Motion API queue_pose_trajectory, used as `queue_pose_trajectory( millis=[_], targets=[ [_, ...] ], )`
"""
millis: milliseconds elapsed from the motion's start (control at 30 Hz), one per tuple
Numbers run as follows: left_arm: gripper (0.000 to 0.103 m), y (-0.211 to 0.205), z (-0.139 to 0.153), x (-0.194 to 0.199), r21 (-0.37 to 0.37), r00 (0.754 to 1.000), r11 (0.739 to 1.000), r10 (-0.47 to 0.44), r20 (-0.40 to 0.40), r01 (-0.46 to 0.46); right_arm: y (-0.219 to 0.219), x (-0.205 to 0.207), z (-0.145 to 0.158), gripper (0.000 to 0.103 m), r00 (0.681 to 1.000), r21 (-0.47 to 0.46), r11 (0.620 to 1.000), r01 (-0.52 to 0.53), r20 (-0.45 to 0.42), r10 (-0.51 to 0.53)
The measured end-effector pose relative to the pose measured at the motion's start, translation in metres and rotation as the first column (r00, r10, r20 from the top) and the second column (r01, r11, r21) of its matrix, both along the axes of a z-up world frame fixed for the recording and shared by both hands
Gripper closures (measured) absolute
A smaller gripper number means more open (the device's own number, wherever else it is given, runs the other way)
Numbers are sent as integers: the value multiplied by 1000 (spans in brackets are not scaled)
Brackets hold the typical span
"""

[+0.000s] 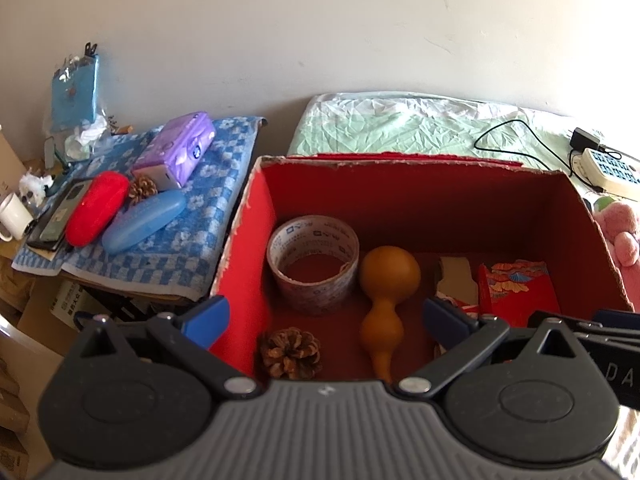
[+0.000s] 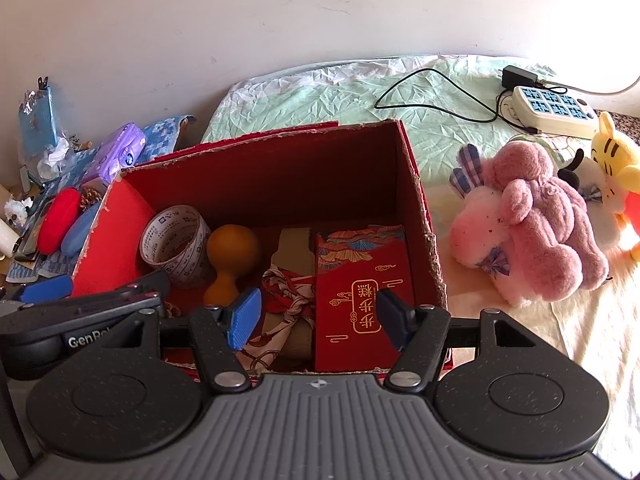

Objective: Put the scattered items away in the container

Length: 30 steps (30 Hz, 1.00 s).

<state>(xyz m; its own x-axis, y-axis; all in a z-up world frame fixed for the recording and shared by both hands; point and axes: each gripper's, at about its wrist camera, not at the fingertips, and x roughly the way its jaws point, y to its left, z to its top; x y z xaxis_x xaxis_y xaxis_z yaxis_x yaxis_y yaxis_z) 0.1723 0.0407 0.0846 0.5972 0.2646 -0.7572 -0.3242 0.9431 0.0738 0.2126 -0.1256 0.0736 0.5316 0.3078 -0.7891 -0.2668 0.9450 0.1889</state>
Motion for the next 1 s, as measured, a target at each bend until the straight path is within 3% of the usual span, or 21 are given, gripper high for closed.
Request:
queue_pose_trajectory(
  millis=[1000],
  targets=[
    [1,1,0,9,19,1000,1000,12,-17,-12,5,10,2,36,1000,1,1000,-19,3,19]
  ],
)
